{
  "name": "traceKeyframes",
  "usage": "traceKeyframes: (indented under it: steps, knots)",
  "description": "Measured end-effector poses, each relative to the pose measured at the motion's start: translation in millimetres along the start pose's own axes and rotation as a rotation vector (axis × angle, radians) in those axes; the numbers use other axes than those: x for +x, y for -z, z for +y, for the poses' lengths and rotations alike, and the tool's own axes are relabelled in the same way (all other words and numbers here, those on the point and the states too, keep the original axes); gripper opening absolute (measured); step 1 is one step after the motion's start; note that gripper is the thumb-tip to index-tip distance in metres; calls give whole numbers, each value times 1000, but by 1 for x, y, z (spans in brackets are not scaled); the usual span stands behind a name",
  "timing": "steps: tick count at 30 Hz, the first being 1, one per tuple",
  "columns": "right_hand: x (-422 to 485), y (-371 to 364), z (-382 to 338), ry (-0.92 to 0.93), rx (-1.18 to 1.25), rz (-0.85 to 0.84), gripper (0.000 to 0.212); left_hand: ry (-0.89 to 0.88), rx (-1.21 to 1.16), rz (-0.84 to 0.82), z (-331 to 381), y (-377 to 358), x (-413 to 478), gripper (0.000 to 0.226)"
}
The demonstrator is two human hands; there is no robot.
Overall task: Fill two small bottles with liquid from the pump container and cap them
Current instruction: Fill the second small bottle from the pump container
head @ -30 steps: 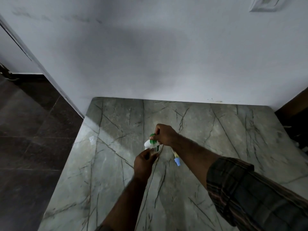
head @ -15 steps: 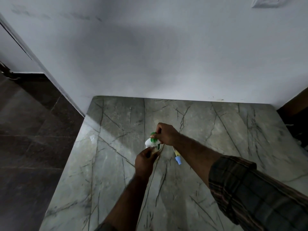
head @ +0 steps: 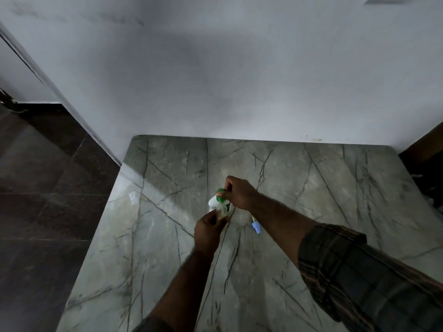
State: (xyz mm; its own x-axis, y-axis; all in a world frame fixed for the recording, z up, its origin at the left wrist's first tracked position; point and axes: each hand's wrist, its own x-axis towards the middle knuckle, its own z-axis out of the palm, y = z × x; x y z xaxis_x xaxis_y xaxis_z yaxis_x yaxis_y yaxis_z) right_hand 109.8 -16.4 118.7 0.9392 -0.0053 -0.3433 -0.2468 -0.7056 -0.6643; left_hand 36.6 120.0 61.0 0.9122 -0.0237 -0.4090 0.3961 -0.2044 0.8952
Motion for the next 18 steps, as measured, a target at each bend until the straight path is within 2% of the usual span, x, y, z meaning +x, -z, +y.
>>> traceKeyframes:
  steps: [4, 18]
  knots:
    - [2, 0, 1, 11, -30, 4, 26, -15, -5, 15, 0, 0, -1, 16]
    - [8, 1, 1, 14, -9, -6, 29, -7, -4, 6, 0, 0, 3, 19]
